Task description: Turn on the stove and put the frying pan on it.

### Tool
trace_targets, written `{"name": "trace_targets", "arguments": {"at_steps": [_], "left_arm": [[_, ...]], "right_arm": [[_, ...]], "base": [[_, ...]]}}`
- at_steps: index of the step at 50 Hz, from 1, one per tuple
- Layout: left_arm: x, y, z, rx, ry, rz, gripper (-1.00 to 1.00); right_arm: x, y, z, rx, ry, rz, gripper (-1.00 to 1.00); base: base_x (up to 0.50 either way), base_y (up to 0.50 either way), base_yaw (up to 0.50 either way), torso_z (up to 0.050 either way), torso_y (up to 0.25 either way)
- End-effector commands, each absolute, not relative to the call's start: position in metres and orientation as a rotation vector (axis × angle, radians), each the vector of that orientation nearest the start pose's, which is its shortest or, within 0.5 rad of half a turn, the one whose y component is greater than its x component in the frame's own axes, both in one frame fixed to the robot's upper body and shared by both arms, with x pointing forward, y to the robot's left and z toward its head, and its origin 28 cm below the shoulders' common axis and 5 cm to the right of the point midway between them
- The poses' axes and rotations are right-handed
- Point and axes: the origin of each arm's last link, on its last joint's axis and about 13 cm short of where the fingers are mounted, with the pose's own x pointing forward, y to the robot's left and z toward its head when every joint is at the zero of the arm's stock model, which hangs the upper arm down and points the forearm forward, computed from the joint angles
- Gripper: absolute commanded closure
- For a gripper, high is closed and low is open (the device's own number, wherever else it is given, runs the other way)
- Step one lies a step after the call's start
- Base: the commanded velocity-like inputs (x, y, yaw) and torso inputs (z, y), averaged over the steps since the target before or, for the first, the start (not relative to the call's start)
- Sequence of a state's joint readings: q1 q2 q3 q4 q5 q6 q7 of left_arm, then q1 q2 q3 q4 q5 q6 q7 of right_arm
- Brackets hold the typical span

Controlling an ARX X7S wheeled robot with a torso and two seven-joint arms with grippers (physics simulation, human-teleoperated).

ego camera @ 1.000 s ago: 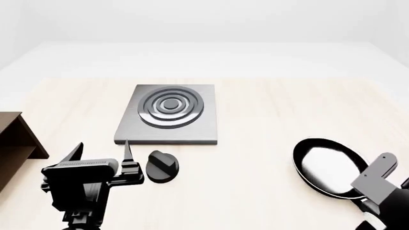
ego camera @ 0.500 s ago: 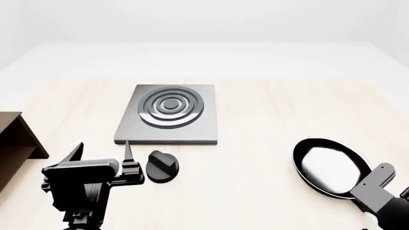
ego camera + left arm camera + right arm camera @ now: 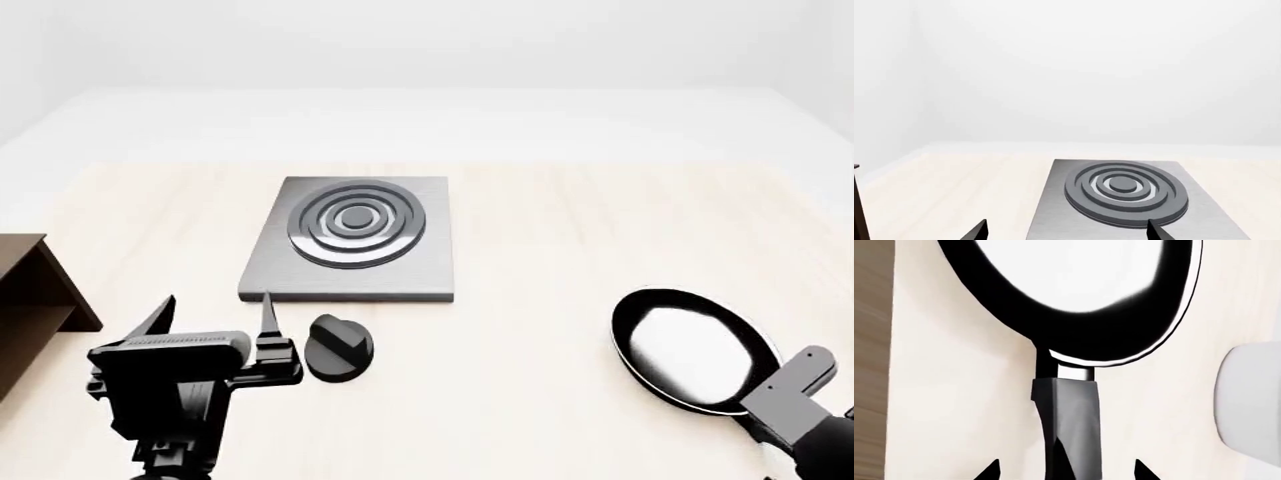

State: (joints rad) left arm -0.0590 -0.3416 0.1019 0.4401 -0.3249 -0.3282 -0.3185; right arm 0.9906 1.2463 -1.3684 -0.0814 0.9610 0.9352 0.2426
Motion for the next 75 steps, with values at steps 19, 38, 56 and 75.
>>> {"name": "trace_targets", "arguments": {"at_steps": [19, 38, 56, 75], "left_arm": [[0.211, 0.239, 0.099, 0.018, -0.125, 0.086, -1.0], [0.211, 0.24, 0.099, 0.009, -0.129, 0.092, -1.0], [0.211, 0.24, 0.099, 0.0, -0.13, 0.089, -1.0], [0.21, 0.24, 0.097, 0.0, -0.133, 0.078, -1.0]], "right_arm": [[0.21, -0.284, 0.178, -0.883, 0.861, 0.03, 1.0], [0.211, -0.274, 0.247, -0.94, 0.697, 0.013, 1.0], [0.218, -0.267, 0.282, -0.967, 0.578, -0.016, 1.0], [0.244, -0.247, 0.317, -0.93, 0.378, -0.021, 1.0]], "base": [[0.0, 0.0, 0.0, 0.0, 0.0], [0.0, 0.0, 0.0, 0.0, 0.0], [0.0, 0.0, 0.0, 0.0, 0.001], [0.0, 0.0, 0.0, 0.0, 0.002]]}}
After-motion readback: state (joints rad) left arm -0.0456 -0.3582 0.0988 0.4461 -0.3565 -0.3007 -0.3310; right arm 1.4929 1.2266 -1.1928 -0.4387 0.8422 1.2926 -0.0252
